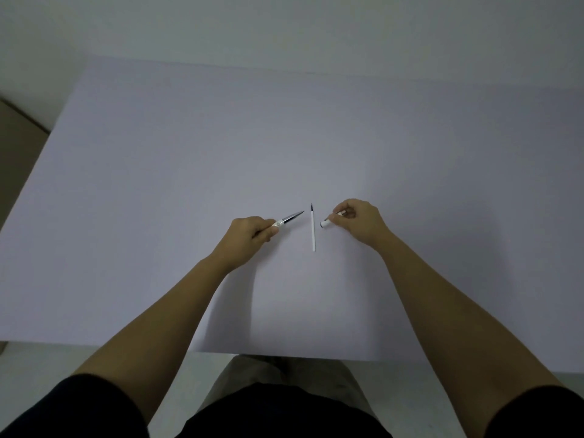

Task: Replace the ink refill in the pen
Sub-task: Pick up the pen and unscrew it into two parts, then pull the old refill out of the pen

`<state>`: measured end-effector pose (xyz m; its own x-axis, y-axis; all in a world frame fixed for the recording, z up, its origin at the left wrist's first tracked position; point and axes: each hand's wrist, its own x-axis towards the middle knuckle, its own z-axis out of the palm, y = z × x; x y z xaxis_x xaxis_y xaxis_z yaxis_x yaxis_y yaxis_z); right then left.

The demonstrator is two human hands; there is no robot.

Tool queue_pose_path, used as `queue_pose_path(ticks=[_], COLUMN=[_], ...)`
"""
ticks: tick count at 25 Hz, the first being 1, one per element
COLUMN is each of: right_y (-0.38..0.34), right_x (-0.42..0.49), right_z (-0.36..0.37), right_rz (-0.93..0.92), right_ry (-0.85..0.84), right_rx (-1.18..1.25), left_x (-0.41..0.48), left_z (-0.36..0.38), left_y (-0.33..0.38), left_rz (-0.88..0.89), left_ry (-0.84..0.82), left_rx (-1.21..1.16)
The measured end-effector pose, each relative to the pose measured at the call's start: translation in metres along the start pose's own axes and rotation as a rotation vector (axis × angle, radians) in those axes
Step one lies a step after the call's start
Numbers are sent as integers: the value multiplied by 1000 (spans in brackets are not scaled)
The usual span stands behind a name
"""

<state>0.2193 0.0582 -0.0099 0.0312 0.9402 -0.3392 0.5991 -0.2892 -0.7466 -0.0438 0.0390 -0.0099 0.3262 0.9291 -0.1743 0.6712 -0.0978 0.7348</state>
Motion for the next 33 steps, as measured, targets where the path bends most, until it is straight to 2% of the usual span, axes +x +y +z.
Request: queue_pose_path(ticks=[6, 19, 26, 28, 31, 33], right_y=[0, -1, -1, -6, -22, -37], right_x=[18, 16, 12, 10, 7, 6], right_z=[16, 35, 30, 25, 11, 1], right_rz=[38, 81, 70, 30, -147, -207], right_ry=[-126, 92, 65, 104, 151, -36], right_rx=[-280, -155, -170, -199, -220, -174], left_x=[2, 5, 6, 7, 9, 11], left_z=[1, 1, 4, 1, -7, -10], left_y=[-1, -3, 0, 3, 9, 15], left_rz=[-17, -39, -41, -32, 32, 127], left_ry=[9, 63, 42, 41, 11, -18], left_rx=[-5, -38, -24, -4, 68, 175])
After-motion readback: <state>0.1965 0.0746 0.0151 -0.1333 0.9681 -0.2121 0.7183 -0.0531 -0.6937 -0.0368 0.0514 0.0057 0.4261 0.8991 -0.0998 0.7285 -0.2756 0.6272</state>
